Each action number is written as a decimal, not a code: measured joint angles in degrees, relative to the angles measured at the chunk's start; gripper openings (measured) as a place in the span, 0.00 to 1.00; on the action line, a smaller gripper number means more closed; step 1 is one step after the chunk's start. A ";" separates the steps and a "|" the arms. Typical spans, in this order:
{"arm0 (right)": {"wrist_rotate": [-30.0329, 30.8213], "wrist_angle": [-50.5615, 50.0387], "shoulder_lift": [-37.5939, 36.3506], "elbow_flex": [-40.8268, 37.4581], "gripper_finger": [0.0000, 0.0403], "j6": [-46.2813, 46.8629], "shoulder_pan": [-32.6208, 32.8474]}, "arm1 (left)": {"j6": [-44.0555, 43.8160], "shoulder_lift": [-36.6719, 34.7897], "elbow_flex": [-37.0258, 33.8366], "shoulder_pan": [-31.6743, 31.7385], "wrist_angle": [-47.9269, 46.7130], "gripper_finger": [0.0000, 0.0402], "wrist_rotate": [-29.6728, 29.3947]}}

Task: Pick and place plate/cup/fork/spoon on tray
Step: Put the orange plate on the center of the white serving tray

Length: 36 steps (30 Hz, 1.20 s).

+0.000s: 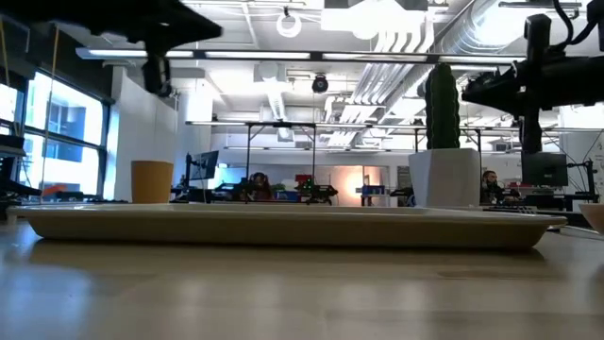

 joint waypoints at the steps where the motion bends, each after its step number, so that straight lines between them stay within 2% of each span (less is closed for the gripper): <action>1: -1.01 -0.11 0.44 0.02 0.00 0.16 0.00 | -1.89 2.61 1.43 0.24 -0.15 0.00 0.02; 4: -3.56 -0.17 2.17 0.02 0.00 0.52 0.00 | -6.29 10.12 5.40 1.47 0.10 0.00 0.69; 10: -9.70 -0.48 6.03 0.04 0.00 1.38 0.07 | -9.11 23.58 12.96 1.88 0.19 0.00 5.05; 14: -14.41 -0.37 8.02 0.04 0.04 1.79 0.07 | -11.52 32.14 19.77 1.94 1.06 0.03 7.08; 17: -16.56 -0.77 9.20 0.35 0.10 1.98 0.07 | -9.21 38.70 26.33 2.41 2.89 0.08 9.52; 22: -14.93 -5.16 11.36 3.48 0.18 8.08 0.05 | 1.91 49.57 38.74 2.39 1.92 0.20 12.67; 28: -14.22 -10.85 14.87 13.17 0.19 5.71 1.89 | 9.52 58.57 49.86 2.37 -0.01 0.31 13.42; 32: -13.07 -23.47 20.03 23.74 0.19 3.80 5.05 | 15.32 63.97 56.18 2.35 -0.79 0.33 15.57; 36: -13.94 -38.75 28.31 33.93 0.20 6.16 8.85 | 14.28 67.22 60.85 1.27 -2.83 0.33 18.37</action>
